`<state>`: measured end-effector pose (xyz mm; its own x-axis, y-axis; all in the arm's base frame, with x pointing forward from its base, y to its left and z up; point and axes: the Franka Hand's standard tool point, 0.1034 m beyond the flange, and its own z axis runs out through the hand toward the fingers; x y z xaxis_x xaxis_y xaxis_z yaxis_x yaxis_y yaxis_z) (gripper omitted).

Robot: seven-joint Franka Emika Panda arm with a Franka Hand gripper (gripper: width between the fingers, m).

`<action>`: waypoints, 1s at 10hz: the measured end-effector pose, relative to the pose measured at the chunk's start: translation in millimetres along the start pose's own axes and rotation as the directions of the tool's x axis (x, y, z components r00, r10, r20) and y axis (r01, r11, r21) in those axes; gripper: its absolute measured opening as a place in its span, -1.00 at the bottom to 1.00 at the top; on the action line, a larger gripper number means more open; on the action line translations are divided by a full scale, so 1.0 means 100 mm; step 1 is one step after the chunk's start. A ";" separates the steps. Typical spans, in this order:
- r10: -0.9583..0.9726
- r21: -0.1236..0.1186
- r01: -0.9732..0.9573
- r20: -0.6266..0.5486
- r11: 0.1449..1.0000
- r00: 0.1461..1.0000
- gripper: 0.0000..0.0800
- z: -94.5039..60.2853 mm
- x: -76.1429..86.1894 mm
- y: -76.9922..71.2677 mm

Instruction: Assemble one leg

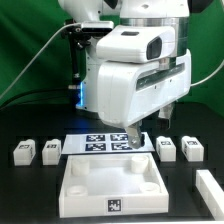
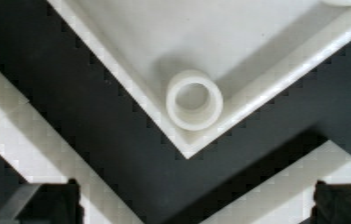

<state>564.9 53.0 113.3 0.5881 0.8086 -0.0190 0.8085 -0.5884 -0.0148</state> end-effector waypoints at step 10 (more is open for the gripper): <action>-0.637 0.064 0.638 -0.026 0.768 0.770 0.63 0.85 -1.14 -0.63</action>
Offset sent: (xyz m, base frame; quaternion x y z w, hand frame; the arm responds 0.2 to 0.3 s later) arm -0.0596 -0.0250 -0.0110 0.0042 0.0226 -0.3140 0.9492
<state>444.4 -2.6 31.9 -0.0617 0.9979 0.0212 0.9942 0.0633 -0.0875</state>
